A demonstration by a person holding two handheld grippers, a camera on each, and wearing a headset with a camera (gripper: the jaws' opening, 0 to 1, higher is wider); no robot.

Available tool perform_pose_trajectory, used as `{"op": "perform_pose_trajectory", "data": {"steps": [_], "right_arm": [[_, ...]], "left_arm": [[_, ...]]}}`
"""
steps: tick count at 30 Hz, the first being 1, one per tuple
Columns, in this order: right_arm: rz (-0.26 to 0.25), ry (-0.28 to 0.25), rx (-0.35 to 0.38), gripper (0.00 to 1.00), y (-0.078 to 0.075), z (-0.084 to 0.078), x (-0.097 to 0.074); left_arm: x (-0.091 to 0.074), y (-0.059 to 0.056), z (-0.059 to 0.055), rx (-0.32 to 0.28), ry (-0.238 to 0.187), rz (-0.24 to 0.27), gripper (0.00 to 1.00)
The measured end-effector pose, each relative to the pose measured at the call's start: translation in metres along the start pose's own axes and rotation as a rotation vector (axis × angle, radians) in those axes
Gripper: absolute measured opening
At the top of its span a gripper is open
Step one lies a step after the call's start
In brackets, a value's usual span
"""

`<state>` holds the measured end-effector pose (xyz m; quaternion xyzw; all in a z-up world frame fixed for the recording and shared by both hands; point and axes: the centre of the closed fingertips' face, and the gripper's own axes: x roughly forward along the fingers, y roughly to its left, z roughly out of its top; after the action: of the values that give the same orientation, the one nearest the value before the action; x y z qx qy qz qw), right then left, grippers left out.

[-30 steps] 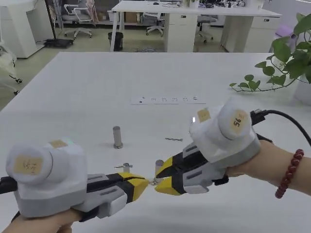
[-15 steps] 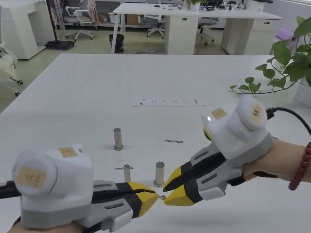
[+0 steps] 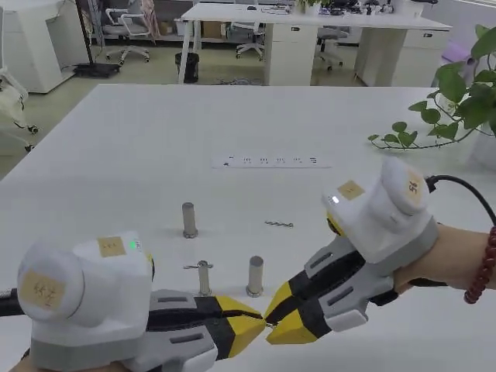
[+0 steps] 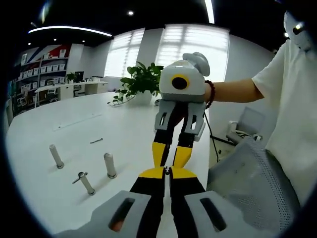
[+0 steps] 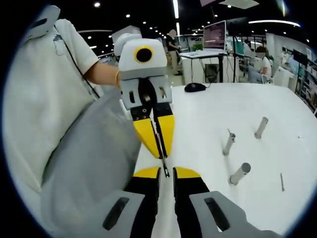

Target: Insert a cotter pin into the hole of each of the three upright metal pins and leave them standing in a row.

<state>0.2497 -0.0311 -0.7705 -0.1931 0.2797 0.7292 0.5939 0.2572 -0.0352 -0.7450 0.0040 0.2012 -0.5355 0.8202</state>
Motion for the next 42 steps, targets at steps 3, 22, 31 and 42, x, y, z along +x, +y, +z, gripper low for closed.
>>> {"op": "perform_pose_trajectory", "data": {"steps": [3, 22, 31, 42], "right_arm": [[0.007, 0.003, -0.003, 0.11, 0.001, -0.001, 0.0], [0.016, 0.04, -0.015, 0.03, 0.004, -0.002, 0.0], [-0.096, 0.158, -0.002, 0.03, -0.018, -0.02, -0.008], [-0.219, 0.255, 0.024, 0.03, -0.051, -0.039, -0.021]], "left_arm": [[0.0, -0.001, 0.0, 0.006, -0.001, -0.006, 0.01], [0.001, 0.0, 0.0, 0.02, -0.003, -0.008, 0.03], [0.004, 0.015, -0.004, 0.036, -0.002, 0.077, 0.08], [0.006, 0.044, -0.014, 0.05, 0.008, 0.226, 0.17]]}}
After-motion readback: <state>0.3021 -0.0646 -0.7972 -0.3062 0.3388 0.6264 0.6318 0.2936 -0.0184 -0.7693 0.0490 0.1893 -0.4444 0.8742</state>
